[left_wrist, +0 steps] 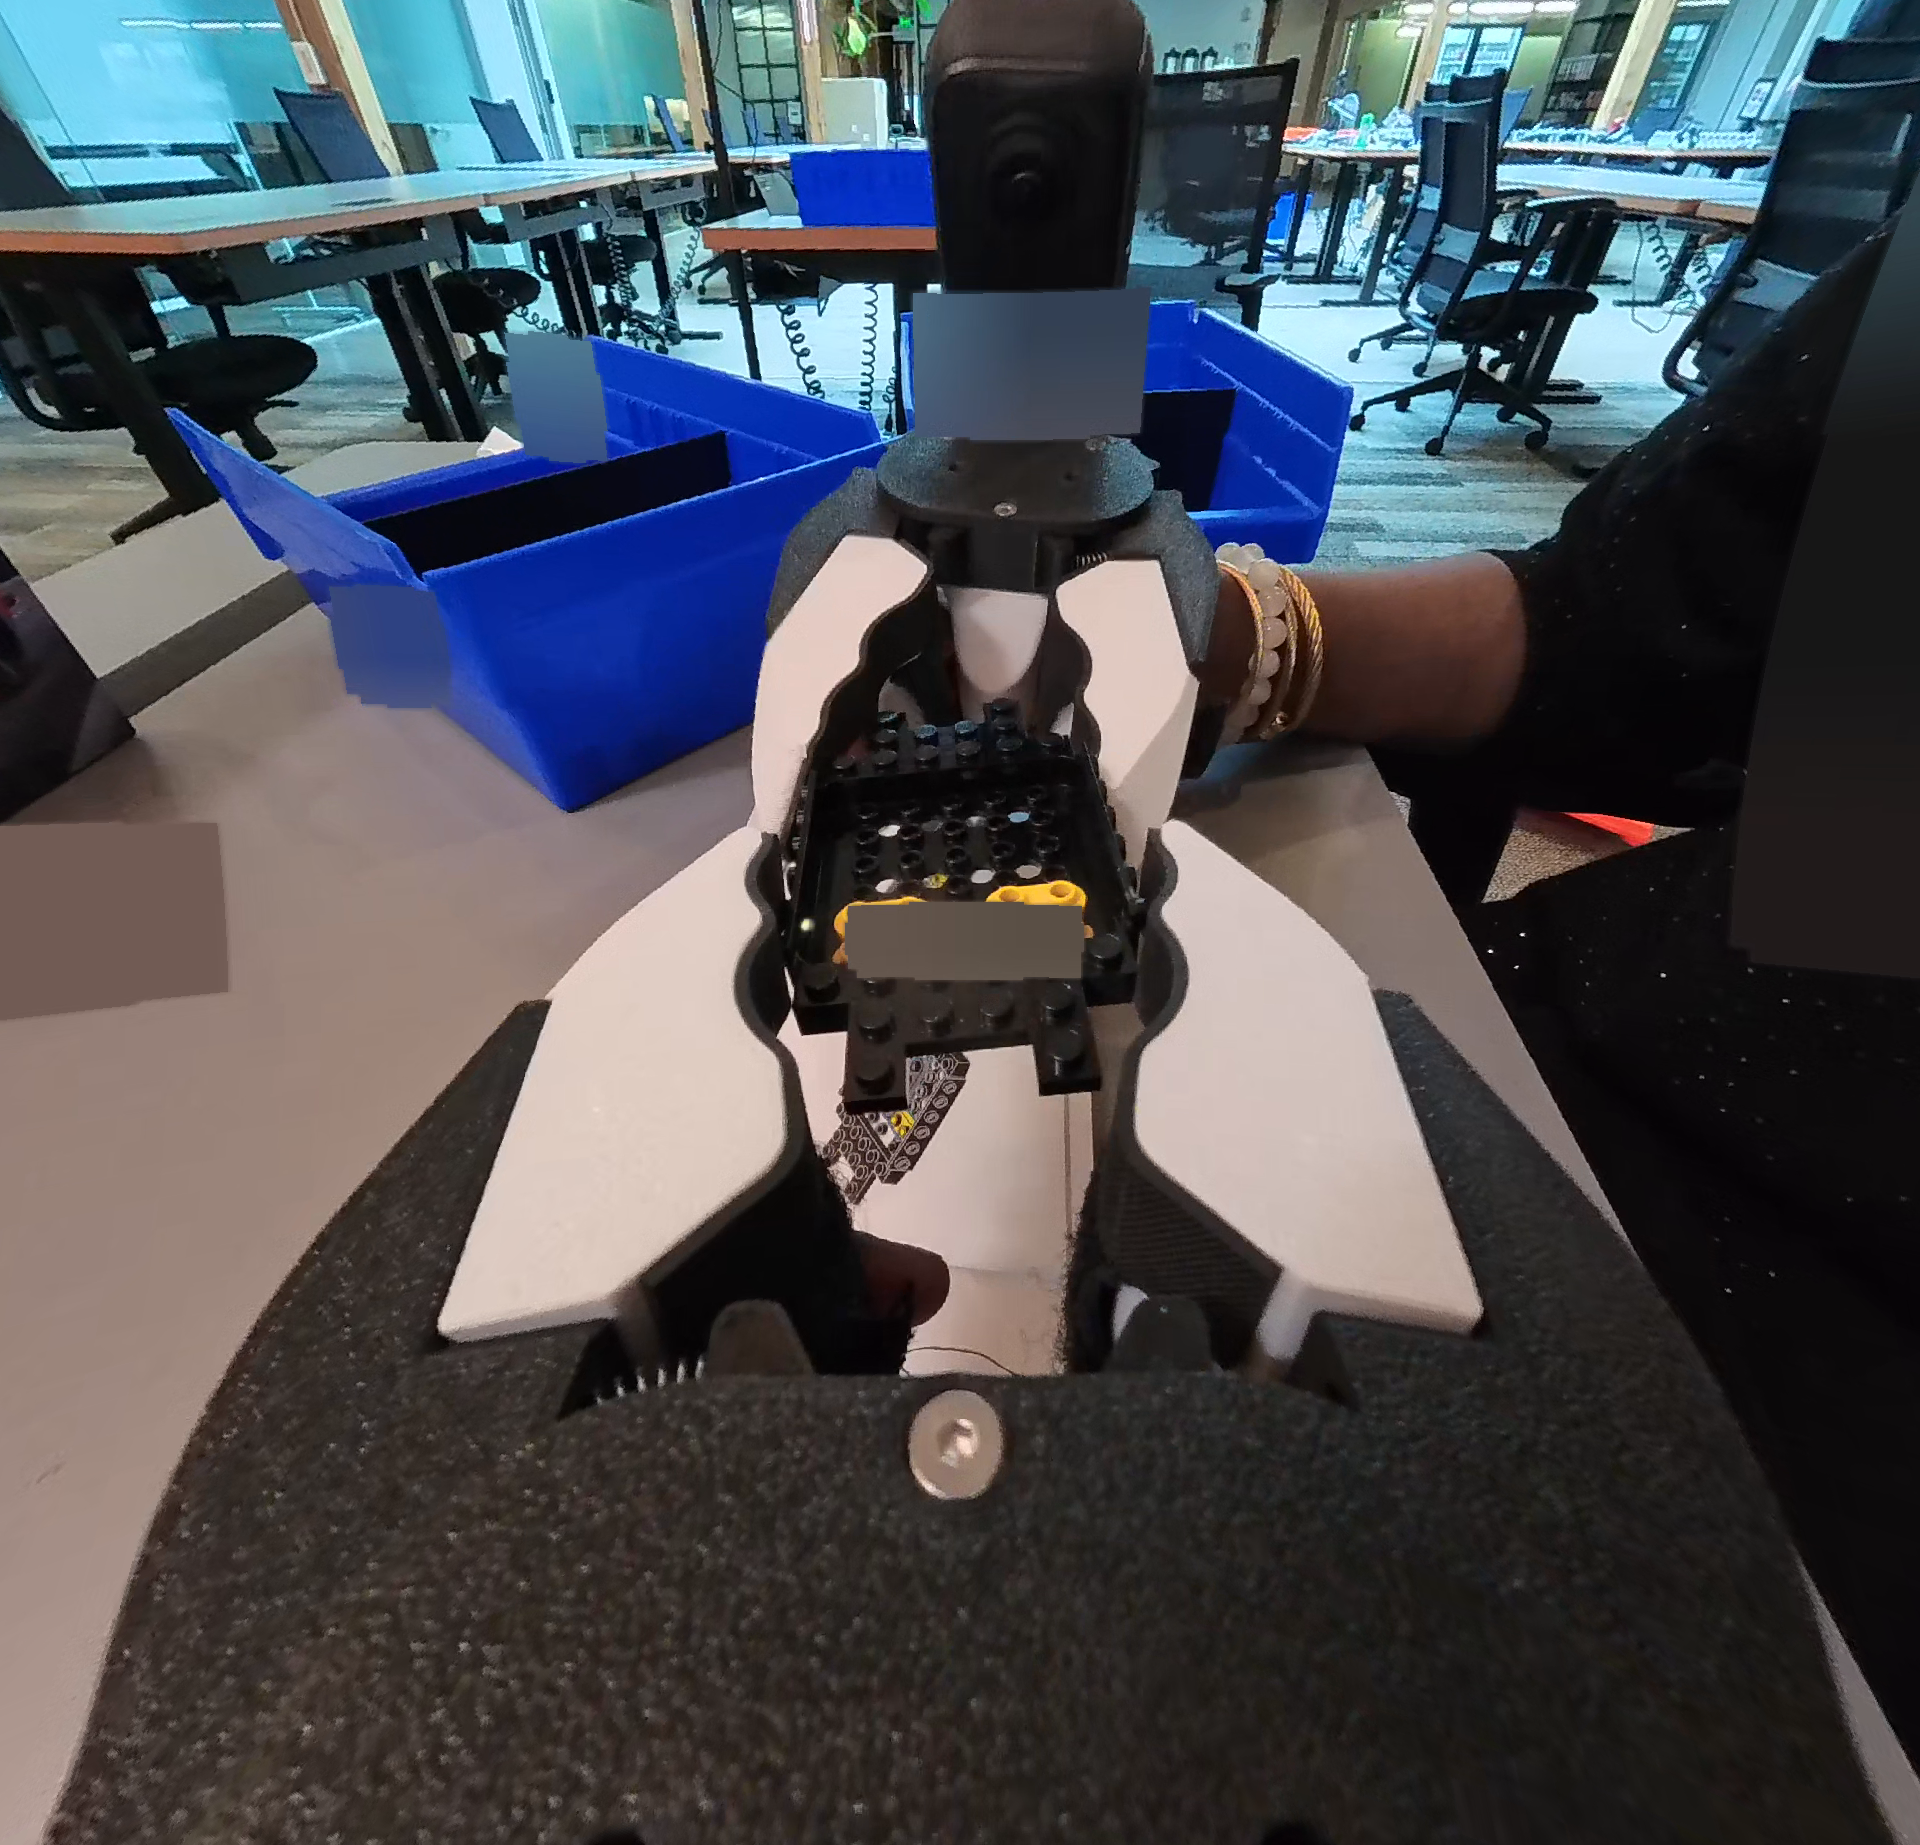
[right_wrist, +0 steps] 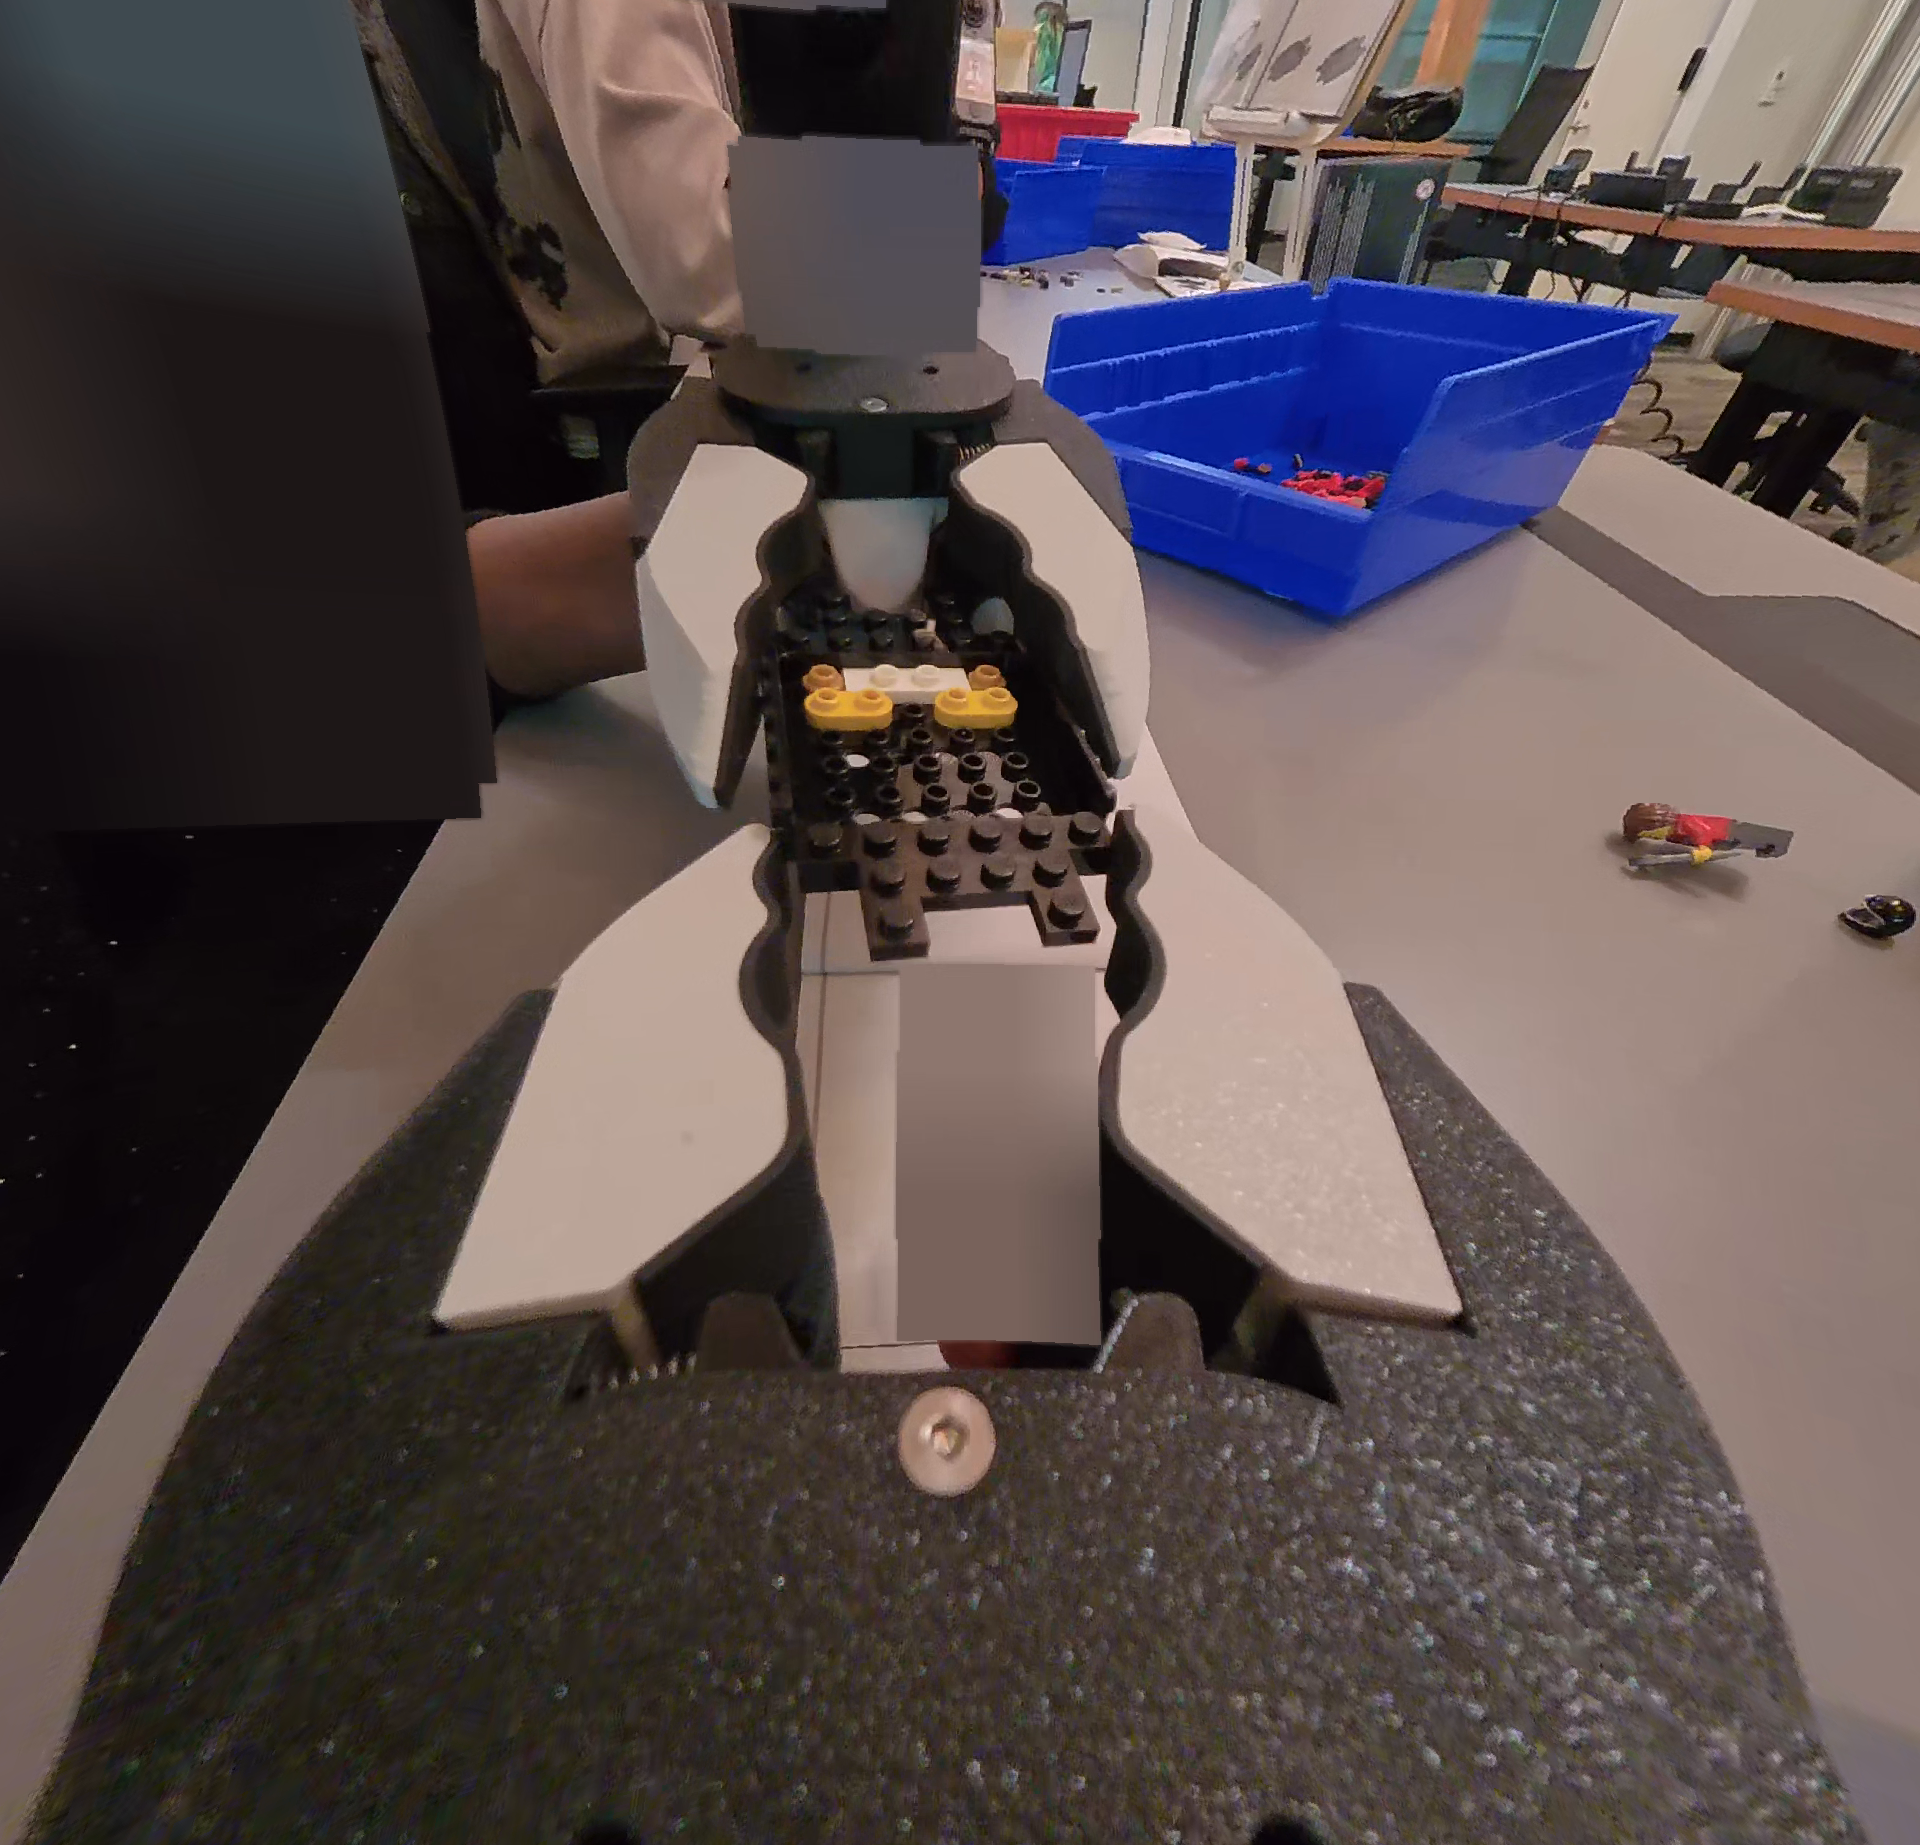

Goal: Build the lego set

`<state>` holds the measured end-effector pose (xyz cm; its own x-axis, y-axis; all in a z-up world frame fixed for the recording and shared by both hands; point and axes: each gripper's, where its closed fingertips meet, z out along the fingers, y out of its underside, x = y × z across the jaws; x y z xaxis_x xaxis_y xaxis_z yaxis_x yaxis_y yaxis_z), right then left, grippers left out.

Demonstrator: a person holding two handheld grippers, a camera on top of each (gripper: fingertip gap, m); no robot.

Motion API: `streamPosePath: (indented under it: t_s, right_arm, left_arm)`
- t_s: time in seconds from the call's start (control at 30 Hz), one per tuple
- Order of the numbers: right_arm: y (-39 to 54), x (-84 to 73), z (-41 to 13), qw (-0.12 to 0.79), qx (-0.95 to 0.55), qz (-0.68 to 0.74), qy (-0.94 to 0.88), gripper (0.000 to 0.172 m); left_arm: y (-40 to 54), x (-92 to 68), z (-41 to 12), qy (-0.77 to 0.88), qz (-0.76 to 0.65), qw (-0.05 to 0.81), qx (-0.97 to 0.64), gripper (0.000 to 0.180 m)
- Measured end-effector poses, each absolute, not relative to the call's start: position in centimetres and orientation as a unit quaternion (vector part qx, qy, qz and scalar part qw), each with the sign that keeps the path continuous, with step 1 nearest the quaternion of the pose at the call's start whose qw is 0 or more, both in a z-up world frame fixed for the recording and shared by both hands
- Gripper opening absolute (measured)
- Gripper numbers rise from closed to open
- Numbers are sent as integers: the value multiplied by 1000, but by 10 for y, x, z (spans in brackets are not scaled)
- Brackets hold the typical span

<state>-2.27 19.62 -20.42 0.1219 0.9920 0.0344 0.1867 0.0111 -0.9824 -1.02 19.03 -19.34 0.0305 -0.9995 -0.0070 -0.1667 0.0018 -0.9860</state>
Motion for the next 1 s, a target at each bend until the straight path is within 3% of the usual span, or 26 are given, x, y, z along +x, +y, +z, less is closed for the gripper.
streamPosePath:
  t_s: [1.0]
  right_arm:
    - [197,-19,-210,486,-575,406,-518,58]
  left_arm:
    - [191,-7,-201,550,-433,450,-555,65]
